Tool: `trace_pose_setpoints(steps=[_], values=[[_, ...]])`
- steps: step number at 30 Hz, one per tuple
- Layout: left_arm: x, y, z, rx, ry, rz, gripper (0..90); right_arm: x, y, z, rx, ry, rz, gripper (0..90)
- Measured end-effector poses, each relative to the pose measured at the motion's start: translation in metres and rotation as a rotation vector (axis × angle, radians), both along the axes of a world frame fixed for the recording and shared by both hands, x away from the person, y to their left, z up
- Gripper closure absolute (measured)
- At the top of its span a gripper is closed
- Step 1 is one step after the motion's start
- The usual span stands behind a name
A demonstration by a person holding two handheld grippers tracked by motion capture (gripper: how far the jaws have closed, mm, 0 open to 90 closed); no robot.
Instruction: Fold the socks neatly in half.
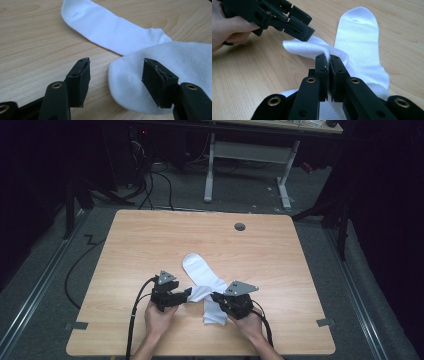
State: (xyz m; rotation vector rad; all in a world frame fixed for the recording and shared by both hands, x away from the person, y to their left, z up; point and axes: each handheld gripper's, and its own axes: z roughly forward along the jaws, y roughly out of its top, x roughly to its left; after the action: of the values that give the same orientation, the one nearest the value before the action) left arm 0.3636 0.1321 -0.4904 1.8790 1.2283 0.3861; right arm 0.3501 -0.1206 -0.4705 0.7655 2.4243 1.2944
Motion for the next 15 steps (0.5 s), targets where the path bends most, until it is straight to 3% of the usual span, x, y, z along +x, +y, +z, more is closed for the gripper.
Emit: trace_pose_setpoints(steps=[10, 15], values=[[-0.001, -0.015, -0.009, 0.170, 0.014, -0.008, 47.5, 0.000, 0.000, -0.018, -0.019, 0.032, 0.006, 83.2], [0.000, -0.017, -0.010, 0.202, 0.015, -0.014, 54.6, 0.002, 0.000, -0.024, -0.018, 0.051, -0.003, 79.3]])
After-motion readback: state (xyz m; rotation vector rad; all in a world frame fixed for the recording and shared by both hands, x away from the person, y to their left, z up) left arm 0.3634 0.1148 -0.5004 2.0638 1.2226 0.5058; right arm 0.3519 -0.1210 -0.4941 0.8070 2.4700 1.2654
